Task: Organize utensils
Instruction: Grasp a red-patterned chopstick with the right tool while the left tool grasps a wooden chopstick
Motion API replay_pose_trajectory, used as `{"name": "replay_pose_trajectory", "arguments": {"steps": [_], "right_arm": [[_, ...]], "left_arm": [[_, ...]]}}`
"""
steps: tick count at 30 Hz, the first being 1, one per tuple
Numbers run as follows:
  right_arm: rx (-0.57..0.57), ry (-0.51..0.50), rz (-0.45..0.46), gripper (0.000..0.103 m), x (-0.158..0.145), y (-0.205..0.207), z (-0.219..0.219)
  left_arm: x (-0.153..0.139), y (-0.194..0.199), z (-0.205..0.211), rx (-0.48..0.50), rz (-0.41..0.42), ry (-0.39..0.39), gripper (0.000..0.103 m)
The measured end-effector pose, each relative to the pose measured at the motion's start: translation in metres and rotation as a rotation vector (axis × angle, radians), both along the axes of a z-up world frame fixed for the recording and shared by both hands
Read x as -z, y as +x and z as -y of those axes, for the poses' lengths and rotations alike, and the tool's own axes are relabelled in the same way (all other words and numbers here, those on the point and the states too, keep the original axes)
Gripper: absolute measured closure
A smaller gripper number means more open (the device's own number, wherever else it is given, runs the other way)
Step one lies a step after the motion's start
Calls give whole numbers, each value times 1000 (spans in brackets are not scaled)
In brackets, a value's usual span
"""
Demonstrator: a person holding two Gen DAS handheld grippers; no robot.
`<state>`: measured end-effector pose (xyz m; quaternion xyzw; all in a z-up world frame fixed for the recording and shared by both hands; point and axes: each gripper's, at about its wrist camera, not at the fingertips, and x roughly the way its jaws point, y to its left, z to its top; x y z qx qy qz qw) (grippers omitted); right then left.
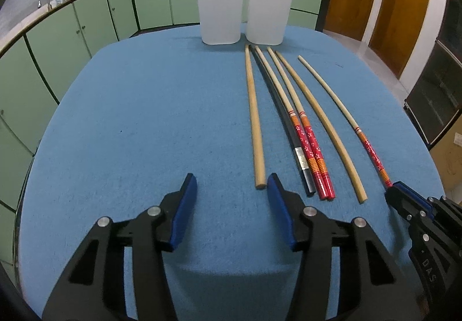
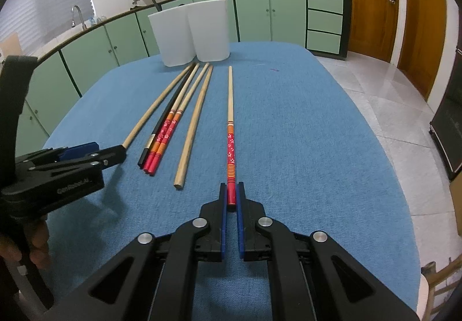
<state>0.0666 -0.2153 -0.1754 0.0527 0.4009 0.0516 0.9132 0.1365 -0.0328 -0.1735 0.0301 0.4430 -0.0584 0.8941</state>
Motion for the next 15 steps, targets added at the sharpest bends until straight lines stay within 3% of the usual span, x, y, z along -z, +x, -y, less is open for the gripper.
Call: {"name": "replay_pose_trajectory", "arguments": {"steps": [6,8,12,13,15], "right_arm": [[8,19,6,97,3,0,2],[8,11,14,97,3,-1,0],[9,9,15,97,4,-1,-1],[9,11,12,97,4,-1,-1],[5,11,7,97,1,0,-2]], "left_arm": [[2,-2,6,-6,13,6,51],[2,-2,8,-3,16,-6,60],[1,-6,16,17,22,-15,92],[1,-6,17,20,22,-18,97],[0,-6,15,19,20,-27,97]]}}
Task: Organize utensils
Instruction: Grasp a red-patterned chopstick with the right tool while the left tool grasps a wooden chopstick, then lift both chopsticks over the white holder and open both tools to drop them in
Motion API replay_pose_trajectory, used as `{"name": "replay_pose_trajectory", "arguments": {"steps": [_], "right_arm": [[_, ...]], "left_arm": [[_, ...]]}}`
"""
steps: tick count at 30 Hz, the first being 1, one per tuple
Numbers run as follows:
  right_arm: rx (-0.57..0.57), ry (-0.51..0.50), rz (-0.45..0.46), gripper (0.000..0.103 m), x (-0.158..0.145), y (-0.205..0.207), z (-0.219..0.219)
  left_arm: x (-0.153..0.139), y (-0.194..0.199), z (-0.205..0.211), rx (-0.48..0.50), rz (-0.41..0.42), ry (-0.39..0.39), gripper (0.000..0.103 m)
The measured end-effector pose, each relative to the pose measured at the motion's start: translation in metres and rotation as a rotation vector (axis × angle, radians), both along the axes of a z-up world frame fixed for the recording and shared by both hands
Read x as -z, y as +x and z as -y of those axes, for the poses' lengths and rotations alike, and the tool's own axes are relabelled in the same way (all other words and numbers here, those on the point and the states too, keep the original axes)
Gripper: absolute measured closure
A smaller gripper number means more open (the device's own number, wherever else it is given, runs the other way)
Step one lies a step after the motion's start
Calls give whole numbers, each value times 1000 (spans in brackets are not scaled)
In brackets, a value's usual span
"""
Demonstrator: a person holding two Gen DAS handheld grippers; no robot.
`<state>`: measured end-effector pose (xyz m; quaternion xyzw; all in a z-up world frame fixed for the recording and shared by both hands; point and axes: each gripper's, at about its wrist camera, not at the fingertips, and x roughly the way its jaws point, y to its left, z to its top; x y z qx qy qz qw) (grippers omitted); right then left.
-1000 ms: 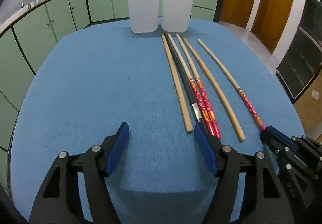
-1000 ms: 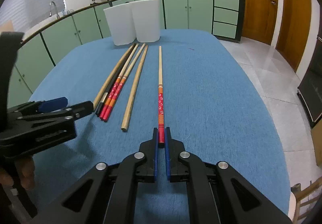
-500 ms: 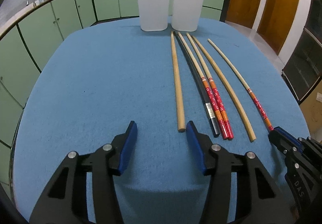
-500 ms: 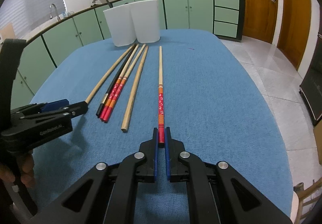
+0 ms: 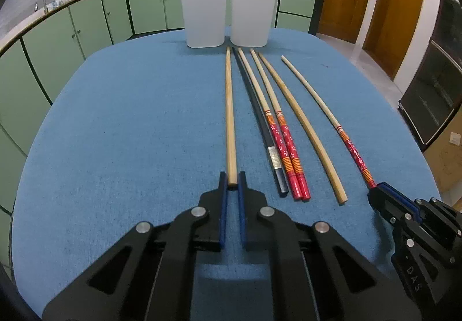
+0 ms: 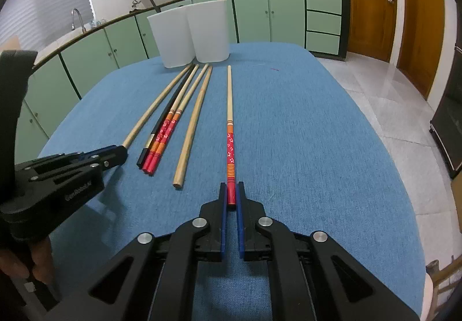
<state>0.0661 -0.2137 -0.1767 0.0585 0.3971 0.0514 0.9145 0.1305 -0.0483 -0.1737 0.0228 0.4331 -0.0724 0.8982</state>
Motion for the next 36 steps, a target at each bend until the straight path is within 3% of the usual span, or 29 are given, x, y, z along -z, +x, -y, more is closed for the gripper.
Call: {"name": "replay_pose_trajectory", "arguments": {"steps": [4,13,19,26,36], "right_arm": [[-13,-34,37,97,-17,-3,1],[-31,-58,175,97,-88,-5,11],[-29,-15,237,97,-135,9,25],[-47,30,290,97,-188,39,30],[-119,33,345,97,-230,66,23]], "left_arm": [[-14,-6,-6,-4,35,-8,97],[-92,-22,-17,1,229,-7,97],[-145,-12,-23,5,327,-52,97],[-188,13,-23,10,390,-89,97],[-221,32,-29,28,425,-134,97]]}}
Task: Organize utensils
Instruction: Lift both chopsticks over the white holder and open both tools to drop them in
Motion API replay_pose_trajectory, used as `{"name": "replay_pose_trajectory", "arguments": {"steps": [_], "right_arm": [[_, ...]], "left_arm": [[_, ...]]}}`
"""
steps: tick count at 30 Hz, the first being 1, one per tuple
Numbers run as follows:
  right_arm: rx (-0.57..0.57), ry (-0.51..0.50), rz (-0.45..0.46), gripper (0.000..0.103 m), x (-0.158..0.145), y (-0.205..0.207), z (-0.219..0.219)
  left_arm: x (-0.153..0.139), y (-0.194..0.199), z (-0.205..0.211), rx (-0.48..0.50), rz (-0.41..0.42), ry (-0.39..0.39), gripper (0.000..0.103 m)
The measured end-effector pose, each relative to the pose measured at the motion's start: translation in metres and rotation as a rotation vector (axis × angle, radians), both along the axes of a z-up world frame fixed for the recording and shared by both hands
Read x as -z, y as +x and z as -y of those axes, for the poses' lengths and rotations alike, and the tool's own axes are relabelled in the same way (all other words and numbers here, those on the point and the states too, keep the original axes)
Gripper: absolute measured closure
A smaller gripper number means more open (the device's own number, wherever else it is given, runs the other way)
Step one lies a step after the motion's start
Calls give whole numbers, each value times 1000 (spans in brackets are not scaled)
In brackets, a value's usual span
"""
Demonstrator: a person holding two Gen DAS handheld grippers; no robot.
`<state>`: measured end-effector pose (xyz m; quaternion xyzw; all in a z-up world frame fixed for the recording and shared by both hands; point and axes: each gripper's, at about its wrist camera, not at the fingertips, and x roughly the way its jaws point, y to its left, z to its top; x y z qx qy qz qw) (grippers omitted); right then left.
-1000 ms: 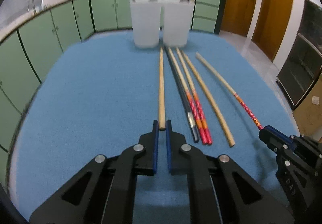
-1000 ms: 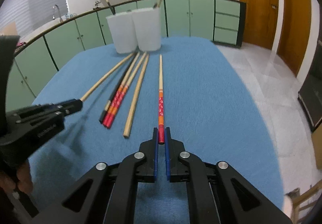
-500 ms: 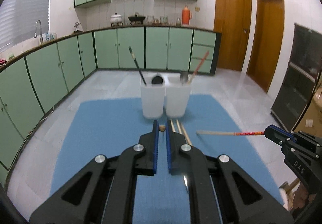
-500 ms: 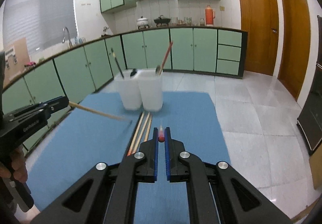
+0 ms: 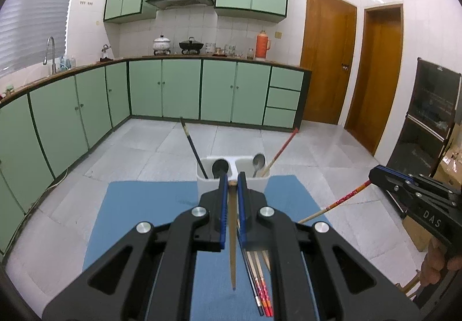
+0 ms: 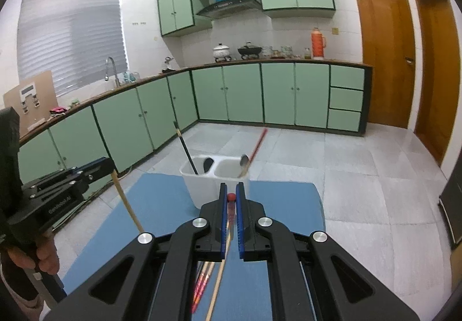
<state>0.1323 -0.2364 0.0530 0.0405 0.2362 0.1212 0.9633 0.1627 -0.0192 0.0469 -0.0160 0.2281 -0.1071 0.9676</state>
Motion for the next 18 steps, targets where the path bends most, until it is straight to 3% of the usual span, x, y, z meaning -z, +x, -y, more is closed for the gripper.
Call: {"name": "replay_pose_trajectory", "arguments": {"steps": [7,18], "right_arm": [[-30,26,49,97,-30,19,2],[-52,21,105,97,-65,72,-1]], "left_arm": [[-29,13,-2,-3,74,-5,97],[-98,65,9,-28,264,-7,97]]}}
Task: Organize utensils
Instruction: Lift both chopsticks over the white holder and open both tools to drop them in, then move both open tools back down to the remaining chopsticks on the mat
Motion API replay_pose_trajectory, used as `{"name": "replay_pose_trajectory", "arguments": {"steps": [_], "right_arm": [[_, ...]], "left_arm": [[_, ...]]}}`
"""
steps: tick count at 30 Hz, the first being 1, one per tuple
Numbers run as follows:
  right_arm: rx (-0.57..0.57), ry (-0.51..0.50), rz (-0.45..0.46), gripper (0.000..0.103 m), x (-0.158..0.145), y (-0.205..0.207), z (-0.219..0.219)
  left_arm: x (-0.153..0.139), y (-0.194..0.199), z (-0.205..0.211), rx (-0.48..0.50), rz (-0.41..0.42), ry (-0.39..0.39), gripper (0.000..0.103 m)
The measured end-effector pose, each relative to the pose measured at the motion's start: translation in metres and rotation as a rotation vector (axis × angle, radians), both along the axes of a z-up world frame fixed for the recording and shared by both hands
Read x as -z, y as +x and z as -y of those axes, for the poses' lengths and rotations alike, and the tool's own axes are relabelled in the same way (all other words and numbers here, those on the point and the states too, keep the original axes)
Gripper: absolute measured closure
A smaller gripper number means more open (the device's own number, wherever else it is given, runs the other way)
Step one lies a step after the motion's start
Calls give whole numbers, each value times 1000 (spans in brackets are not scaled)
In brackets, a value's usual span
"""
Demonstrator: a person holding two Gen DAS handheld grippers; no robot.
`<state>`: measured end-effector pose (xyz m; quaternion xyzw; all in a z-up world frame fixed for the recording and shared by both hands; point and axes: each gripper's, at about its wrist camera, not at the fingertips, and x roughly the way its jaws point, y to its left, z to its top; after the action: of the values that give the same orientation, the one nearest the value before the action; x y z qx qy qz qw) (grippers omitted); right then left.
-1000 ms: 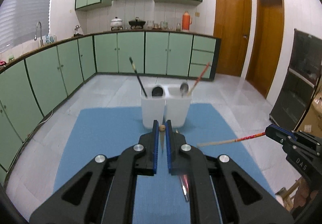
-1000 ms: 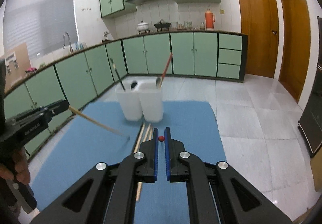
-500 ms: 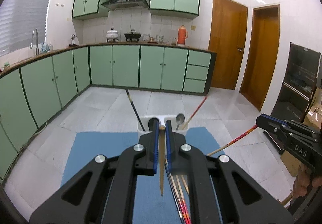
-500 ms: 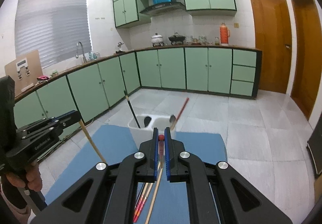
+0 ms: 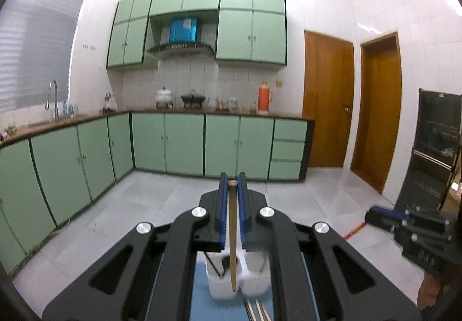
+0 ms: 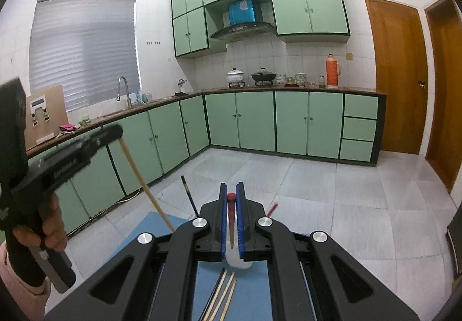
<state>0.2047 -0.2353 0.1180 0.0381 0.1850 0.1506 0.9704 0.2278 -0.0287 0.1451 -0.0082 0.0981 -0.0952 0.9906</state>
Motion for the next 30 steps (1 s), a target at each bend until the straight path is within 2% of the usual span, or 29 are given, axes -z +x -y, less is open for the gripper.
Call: {"name": "replay_pose_trajectory", "arguments": {"steps": [4,7,15,21,26,27,28,30], "right_arm": [[4,-2,-8,97,1,22,-4],[11,-10,-28,97,7,42,-6],[3,-47,-120,97,42,89,-20],[-7,-61,-172,97,70,101,-26],[-2,-78,-187,95,78,104,-25],[0,-78,-184,92,78,102,-24],[9,-77,-177,90,77,100,-22],[34,-70,-150,77,74,92,-17]], "left_arm": [[-9,28,9,-14,53,17,97],[-1,49,14,-15,54,25,97],[44,86,12,-21,-40,25,97],[75,105,3,-27,-102,27,97],[94,112,0,-15,-168,36,95],[97,111,-2,-13,-174,35,89],[98,108,-4,-16,-176,34,76],[98,100,-7,-23,-166,26,63]]}}
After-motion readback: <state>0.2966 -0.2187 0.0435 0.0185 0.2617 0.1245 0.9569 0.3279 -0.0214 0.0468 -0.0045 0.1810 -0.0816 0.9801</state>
